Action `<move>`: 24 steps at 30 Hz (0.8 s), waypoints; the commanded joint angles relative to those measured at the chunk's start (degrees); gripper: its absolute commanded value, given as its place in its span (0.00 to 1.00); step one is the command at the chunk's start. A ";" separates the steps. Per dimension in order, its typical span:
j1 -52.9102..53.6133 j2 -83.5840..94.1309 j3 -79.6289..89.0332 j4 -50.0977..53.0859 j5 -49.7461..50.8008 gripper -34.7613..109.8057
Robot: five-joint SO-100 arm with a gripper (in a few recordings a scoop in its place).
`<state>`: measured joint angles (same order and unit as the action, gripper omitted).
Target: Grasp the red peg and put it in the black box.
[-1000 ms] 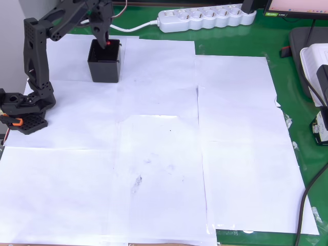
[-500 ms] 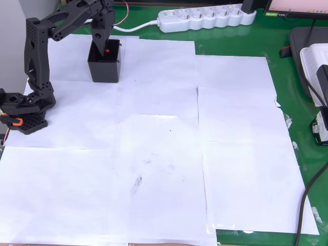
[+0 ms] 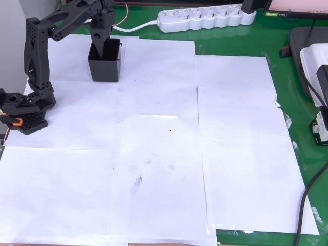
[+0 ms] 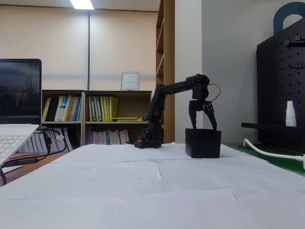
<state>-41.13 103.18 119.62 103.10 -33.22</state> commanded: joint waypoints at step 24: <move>29.44 -44.03 -19.07 -3.34 -34.89 0.24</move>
<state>-15.12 68.12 108.63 103.10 -62.58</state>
